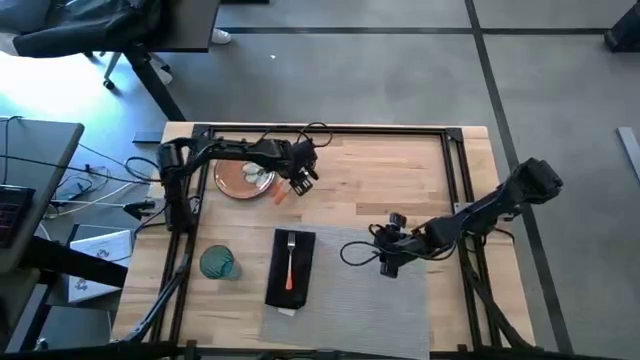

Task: Set table place
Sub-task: Put the orange spoon on the gray mat

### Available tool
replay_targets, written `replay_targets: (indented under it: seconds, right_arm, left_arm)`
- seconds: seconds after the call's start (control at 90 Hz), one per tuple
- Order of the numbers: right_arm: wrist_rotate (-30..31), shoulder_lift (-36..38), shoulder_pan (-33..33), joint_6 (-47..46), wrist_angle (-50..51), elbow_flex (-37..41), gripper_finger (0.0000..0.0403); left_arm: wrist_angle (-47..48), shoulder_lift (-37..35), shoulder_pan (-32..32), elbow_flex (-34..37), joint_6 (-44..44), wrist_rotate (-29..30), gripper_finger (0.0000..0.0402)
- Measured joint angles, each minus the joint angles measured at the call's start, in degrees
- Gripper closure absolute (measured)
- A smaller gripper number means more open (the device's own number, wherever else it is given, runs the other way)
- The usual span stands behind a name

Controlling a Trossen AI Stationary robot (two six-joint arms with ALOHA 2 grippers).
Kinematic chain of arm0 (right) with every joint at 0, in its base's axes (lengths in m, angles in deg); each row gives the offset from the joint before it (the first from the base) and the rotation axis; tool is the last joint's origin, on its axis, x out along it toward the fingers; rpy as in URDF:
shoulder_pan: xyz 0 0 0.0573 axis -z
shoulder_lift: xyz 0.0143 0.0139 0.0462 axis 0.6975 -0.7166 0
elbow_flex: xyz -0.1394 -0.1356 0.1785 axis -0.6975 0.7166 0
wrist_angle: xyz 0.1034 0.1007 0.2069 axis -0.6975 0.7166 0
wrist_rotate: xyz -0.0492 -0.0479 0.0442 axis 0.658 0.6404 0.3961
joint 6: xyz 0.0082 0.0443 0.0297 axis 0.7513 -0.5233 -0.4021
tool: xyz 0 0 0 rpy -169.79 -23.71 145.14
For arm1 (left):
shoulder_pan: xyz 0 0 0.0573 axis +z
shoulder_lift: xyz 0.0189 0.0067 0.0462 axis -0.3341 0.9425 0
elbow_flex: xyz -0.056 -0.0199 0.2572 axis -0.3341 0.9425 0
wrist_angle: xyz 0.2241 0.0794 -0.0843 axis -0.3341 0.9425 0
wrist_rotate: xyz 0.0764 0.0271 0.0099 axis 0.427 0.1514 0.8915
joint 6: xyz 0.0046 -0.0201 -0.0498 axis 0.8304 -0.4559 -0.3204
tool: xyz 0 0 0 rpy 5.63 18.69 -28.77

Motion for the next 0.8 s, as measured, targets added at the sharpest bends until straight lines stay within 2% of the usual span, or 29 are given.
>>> replay_targets:
  seconds: [0.133,0.222,0.444,0.611,0.8]
  right_arm:
    - [0.2,0.0,0.0,0.0,0.0,0.0,0.021]
    - [0.5,0.0,0.0,0.0,0.3,0.0,0.021]
    - [0.6,0.0,-0.1,-0.2,1.0,0.0,0.021]
    - [-1.6,1.5,-1.0,-3.3,6.0,0.0,0.021]
    - [-1.1,9.1,-4.1,-6.3,13.2,0.0,0.021]
  left_arm:
    - [-1.4,1.6,0.4,0.0,0.0,-2.7,0.0236]
    - [-1.3,1.7,0.4,-0.1,0.0,-2.7,0.0255]
    - [-0.6,1.1,-0.4,-0.4,0.1,-2.6,0.0387]
    - [-0.1,-1.0,-4.5,-2.8,-3.2,-2.8,0.0397]
    - [-0.5,-5.1,-12.8,-9.0,-9.8,-1.1,0.04]
